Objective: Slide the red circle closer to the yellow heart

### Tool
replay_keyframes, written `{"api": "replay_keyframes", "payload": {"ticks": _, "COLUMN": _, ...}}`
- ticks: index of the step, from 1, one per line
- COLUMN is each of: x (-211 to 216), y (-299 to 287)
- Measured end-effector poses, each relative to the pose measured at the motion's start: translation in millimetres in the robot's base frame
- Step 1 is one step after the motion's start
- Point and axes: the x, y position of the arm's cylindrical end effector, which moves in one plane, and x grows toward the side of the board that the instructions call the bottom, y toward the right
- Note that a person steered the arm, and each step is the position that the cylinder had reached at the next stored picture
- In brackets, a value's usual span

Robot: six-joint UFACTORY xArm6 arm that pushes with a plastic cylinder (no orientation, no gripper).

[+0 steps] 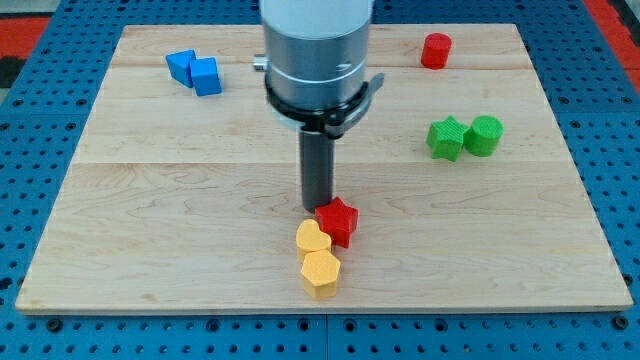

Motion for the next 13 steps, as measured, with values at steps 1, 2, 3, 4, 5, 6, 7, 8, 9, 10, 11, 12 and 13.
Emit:
{"api": "replay_keyframes", "payload": {"ticks": 1, "x": -12.8, "y": -11.7}}
{"api": "replay_keyframes", "payload": {"ticks": 2, "x": -63.2, "y": -7.8}}
{"api": "replay_keyframes", "payload": {"ticks": 3, "x": -142.2, "y": 72.4}}
{"api": "replay_keyframes", "payload": {"ticks": 4, "x": -198.5, "y": 173.7}}
{"api": "replay_keyframes", "payload": {"ticks": 5, "x": -233.2, "y": 267.0}}
{"api": "replay_keyframes", "payload": {"ticks": 6, "x": -291.0, "y": 247.5}}
{"api": "replay_keyframes", "payload": {"ticks": 7, "x": -277.9, "y": 182.2}}
{"api": "replay_keyframes", "payload": {"ticks": 8, "x": -229.1, "y": 162.7}}
{"api": "replay_keyframes", "payload": {"ticks": 9, "x": -210.6, "y": 109.0}}
{"api": "replay_keyframes", "payload": {"ticks": 10, "x": -207.9, "y": 53.7}}
{"api": "replay_keyframes", "payload": {"ticks": 11, "x": -192.3, "y": 34.4}}
{"api": "replay_keyframes", "payload": {"ticks": 12, "x": -195.0, "y": 24.2}}
{"api": "replay_keyframes", "payload": {"ticks": 13, "x": -219.6, "y": 45.3}}
